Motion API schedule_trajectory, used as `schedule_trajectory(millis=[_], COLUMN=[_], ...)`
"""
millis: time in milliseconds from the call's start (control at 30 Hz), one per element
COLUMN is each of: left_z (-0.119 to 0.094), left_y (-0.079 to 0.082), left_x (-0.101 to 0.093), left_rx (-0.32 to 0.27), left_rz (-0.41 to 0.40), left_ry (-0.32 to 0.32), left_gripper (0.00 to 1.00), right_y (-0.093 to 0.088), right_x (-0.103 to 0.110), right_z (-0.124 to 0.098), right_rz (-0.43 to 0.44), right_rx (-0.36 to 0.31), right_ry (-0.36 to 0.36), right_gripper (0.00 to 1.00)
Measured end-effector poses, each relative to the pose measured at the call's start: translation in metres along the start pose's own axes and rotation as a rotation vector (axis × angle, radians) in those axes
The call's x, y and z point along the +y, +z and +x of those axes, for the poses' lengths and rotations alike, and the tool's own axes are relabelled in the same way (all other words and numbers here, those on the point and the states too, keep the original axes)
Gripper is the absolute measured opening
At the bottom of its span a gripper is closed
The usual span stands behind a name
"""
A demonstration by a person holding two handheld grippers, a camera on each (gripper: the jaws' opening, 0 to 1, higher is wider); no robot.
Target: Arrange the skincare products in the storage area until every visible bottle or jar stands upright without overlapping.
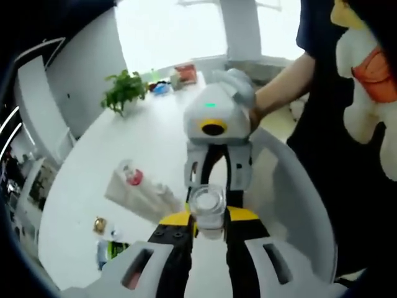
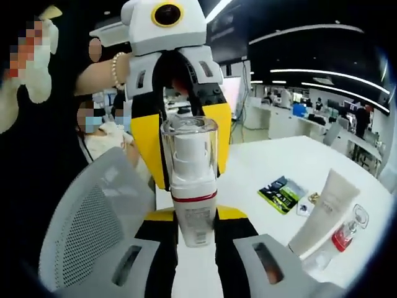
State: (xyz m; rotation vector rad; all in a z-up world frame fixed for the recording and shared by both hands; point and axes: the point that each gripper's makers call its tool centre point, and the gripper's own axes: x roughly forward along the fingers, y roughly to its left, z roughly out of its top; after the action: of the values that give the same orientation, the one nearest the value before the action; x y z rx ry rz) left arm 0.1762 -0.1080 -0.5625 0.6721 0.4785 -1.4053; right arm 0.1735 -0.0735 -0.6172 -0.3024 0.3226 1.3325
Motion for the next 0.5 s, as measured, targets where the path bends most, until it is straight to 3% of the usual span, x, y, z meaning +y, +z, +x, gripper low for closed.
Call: schedule_trajectory(millis=[233,500], left_z=[0.006,0.016], left_y=[-0.001,-0.003], left_x=[0.002,0.007], left_rx=[-0.003,-0.008], left_rz=[0.003,0.007], left_ry=[-0.001,-0.01], left_gripper=[0.22,0.22], right_y=[-0.005,-0.011], right_x=[-0.005,-0.009], right_z=[-0.001,-0.006], right_rz=[0.022,0.052], right_rx=[0.021,0.036], right_ry=[-0.028,-0.06], right_gripper=[0.23,0.33])
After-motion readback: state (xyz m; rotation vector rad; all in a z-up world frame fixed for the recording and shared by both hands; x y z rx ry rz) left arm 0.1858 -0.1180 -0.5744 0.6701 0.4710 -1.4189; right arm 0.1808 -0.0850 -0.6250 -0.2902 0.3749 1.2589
